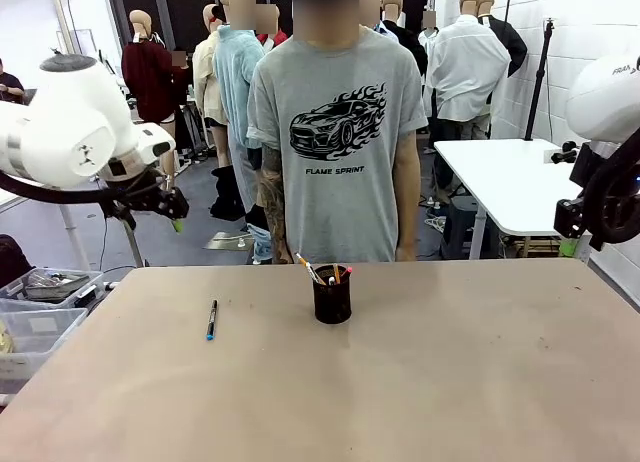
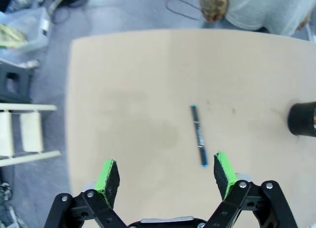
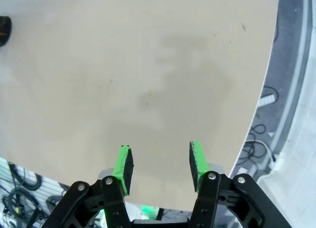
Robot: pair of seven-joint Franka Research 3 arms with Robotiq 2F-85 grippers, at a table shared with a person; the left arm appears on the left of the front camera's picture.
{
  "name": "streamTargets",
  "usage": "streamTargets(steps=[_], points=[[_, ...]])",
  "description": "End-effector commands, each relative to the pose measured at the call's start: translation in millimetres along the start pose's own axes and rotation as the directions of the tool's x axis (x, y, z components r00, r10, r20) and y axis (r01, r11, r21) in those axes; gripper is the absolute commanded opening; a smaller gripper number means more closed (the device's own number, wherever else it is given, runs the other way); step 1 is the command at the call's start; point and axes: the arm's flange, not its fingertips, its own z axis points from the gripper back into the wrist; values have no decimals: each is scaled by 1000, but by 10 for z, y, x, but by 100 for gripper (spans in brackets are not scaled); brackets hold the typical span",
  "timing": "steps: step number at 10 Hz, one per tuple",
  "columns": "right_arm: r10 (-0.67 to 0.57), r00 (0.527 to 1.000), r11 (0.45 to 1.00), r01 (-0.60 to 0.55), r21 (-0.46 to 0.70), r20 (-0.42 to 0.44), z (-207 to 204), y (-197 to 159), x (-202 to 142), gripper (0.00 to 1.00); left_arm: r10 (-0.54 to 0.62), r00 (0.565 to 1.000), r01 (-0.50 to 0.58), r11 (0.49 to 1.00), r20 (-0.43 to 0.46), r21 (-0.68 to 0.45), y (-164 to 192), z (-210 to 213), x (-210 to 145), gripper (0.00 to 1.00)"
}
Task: Place the pens into the pen holder.
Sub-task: Pick up a writing instrument from the table and place it into the Pen holder.
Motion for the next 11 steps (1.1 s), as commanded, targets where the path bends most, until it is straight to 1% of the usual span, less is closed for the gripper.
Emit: streamTargets(steps=[1,2,3,4,5,6,9,11], points=[[5,1000,1000,-5,-15,7,-20,-4,-2,59,30,992,-42,994,-119,-99,-156,-390,349,100],[5,1000,1000,-5,-15,7,-20,-4,-2,59,37,982,-53,995,-186,-83,-279,-620,420,100],[5,1000,1000,-5,-15,7,-20,-4,-2,59,74,972,-84,996,-224,-36,-365,-843,459,100],[5,1000,1000,-5,-15,7,-20,-4,-2,59,80,961,-81,997,-264,8,-445,-1034,458,100],[5,1000,1000,-5,-15,7,-20,-4,-2,59,75,948,-63,997,-309,49,-552,-1185,391,100],[5,1000,1000,-5,-15,7,-20,-4,-2,59,78,938,-60,996,-338,65,-608,-1290,326,100],[5,1000,1000,-5,-15,7,-20,-4,-2,59,78,917,-79,997,-390,15,-630,-1577,136,100],[5,1000,1000,-5,-15,7,-20,-4,-2,59,105,915,-104,994,-389,23,-613,-1739,30,100]])
